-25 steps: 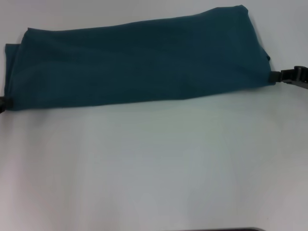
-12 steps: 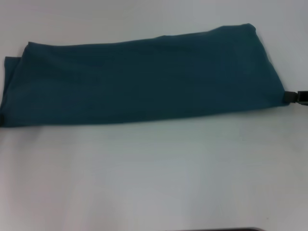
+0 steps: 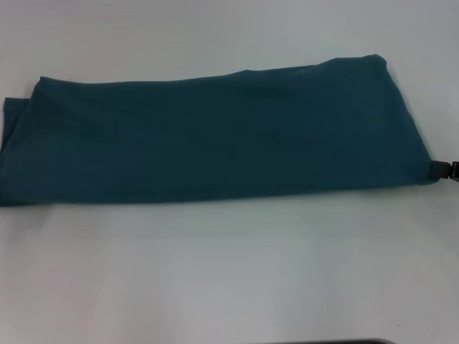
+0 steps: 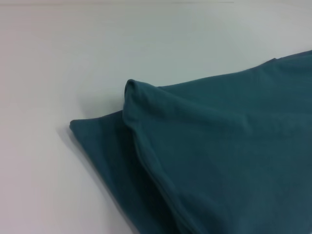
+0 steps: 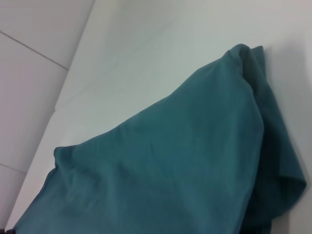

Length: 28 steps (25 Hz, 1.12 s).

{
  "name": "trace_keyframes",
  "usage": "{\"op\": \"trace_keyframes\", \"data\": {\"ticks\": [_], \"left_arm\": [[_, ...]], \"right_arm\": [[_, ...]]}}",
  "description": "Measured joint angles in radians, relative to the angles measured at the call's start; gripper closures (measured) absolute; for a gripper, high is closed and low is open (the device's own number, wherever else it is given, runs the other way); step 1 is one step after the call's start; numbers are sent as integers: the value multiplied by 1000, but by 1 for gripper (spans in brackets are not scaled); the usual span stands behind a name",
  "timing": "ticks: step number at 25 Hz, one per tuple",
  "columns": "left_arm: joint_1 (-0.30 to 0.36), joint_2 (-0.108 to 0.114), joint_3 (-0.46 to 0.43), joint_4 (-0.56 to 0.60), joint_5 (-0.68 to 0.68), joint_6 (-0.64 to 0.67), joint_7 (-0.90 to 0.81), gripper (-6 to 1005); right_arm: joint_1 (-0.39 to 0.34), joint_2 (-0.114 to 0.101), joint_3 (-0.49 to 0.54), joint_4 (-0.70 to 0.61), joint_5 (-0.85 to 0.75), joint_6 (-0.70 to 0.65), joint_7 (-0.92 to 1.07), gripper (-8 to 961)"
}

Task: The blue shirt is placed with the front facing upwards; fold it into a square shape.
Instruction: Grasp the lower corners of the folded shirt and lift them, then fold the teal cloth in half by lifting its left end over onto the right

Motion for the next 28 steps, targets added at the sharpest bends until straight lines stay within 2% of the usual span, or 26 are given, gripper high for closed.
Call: {"op": "trace_keyframes", "data": {"ticks": [6, 12, 17, 23, 28], "left_arm": [[9, 1, -1, 0, 1, 3, 7, 978], [0, -1, -1, 3, 1, -10, 0, 917], [-4, -2, -5, -2, -4, -19, -18, 865], [-20, -1, -32, -11, -9, -29, -20, 804], [-53, -6, -59, -26, -56, -38, -17, 565]], "right_arm": [[-1, 2, 2, -8, -1, -3, -9, 946], [17, 3, 2, -9, -4, 3, -10, 946], [25, 0, 6, -2, -3, 13, -10, 736], [41, -14, 55, 3, 9, 13, -4, 588], [80, -32, 74, 9, 7, 2, 22, 447]]}}
